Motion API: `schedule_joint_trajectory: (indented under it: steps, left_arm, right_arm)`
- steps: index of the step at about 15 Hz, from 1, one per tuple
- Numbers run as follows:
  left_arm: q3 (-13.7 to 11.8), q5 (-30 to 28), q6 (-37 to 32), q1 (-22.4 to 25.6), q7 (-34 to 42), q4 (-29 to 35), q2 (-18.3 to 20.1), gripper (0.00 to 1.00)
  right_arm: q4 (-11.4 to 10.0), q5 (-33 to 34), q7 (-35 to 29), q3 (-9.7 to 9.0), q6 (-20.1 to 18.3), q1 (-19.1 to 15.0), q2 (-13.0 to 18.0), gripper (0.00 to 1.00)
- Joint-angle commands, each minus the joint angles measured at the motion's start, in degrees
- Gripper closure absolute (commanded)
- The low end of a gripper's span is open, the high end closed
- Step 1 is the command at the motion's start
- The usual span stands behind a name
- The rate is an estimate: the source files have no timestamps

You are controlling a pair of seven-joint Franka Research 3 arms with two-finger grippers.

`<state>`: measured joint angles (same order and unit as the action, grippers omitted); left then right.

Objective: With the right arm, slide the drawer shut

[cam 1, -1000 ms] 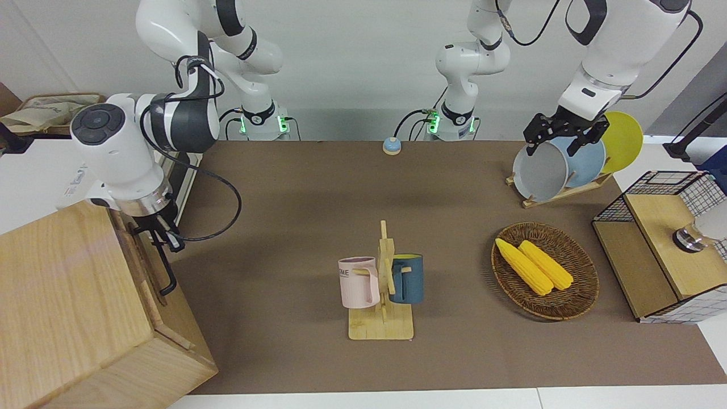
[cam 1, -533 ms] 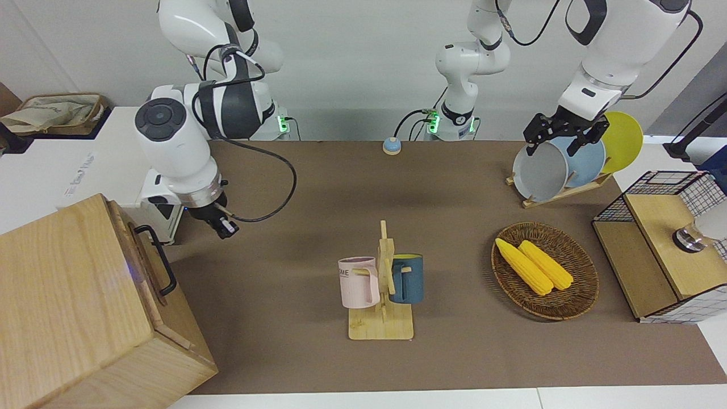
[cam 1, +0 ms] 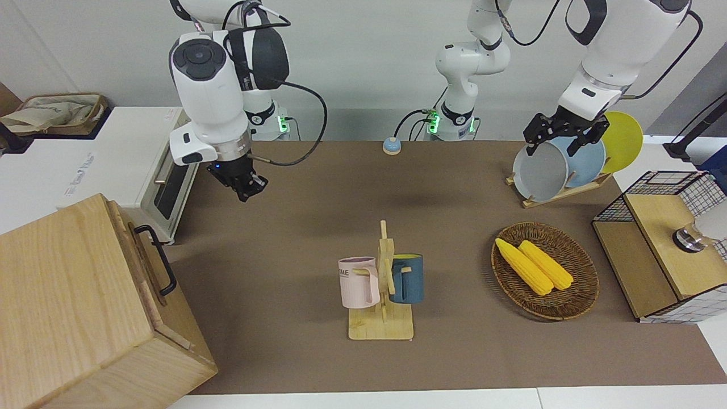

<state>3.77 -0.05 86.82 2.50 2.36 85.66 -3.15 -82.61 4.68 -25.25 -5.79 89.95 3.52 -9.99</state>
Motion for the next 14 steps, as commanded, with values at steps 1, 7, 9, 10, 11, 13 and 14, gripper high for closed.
schedule_joint_trajectory:
  steps: [1, 7, 9, 10, 11, 13, 14]
  left_arm:
    - [0.01, 1.02, -1.04, -0.39, -0.6, -0.58, 0.16, 0.01]
    - [0.01, 1.02, -1.04, -0.39, -0.6, -0.49, 0.16, 0.01]
    - [0.01, 1.02, -1.04, -0.39, -0.6, -0.49, 0.25, 0.01]
    - [0.01, 1.02, -1.04, -0.39, -0.6, -0.49, 0.25, 0.01]
    - [0.01, 1.02, -1.04, -0.39, -0.6, -0.58, 0.25, 0.01]
    - [0.01, 1.02, -1.04, -0.3, -0.6, -0.58, 0.25, 0.01]
    - [0.01, 1.02, -1.04, -0.39, -0.6, -0.49, 0.25, 0.01]
  right_arm:
    - [-7.03, -2.31, 10.02, 5.6, 1.1, 1.84, 6.2, 1.0]
    - [-12.49, -3.89, 18.29, 7.11, 2.25, 0.87, 11.14, 0.978]
    - [-11.88, -3.98, 19.09, 7.11, 1.9, 0.17, 11.14, 0.795]
    - [-11.52, -3.98, 19.01, 7.02, 1.64, 0.17, 11.05, 0.537]
    - [-11.17, -3.89, 18.57, 7.02, 1.63, 0.52, 10.96, 0.383]
    - [-10.38, -3.98, 18.3, 7.02, 1.46, 0.52, 10.61, 0.003]
    - [-10.2, -3.89, 18.39, 7.02, 1.46, 0.35, 10.44, 0.009]
